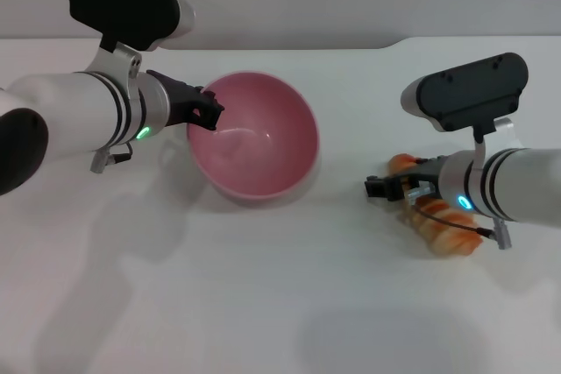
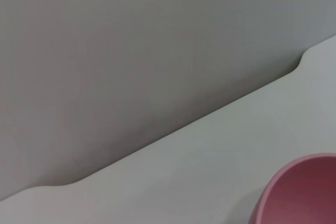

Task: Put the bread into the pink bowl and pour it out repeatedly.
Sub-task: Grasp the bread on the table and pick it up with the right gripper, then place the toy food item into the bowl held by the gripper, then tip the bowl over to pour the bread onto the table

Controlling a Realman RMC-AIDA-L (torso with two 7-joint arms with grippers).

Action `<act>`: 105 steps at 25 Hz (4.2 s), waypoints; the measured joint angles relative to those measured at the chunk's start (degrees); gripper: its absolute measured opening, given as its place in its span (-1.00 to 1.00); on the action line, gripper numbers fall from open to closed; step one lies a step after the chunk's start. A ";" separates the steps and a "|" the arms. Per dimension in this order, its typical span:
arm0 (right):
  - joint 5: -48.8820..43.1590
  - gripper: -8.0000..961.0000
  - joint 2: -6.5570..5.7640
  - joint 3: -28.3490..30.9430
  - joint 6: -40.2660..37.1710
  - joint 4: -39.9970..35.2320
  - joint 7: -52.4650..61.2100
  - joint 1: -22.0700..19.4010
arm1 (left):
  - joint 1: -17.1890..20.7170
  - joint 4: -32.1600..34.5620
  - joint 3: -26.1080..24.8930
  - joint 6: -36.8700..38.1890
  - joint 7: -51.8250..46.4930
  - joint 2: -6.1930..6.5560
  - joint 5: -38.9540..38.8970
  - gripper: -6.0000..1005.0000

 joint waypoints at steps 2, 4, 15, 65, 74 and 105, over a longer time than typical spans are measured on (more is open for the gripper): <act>0.09 0.74 -0.02 0.28 -0.06 1.37 0.00 0.85 | -0.08 0.00 0.07 -0.03 0.00 -0.01 -0.01 -0.88; 0.15 0.74 0.01 0.41 -0.01 2.32 0.01 1.52 | -0.08 0.01 0.12 -0.06 0.00 -0.02 -0.01 -0.88; -0.64 0.53 -0.22 0.01 2.57 -0.21 -1.33 1.74 | -0.07 0.11 0.12 -0.02 0.00 -0.03 -0.09 -0.89; -7.20 -0.59 0.09 -2.79 1.68 -21.63 -3.57 4.60 | -2.82 -0.35 2.83 2.54 3.08 -0.03 -7.45 -0.88; -9.57 -0.18 0.09 -3.10 1.49 -21.57 -3.18 4.29 | -2.59 -0.25 2.67 2.53 3.12 0.05 -7.03 -0.88; -46.14 0.30 0.72 -5.18 -13.81 -22.32 13.04 -10.70 | -5.97 4.52 -4.83 -10.41 6.21 -0.36 14.92 -0.88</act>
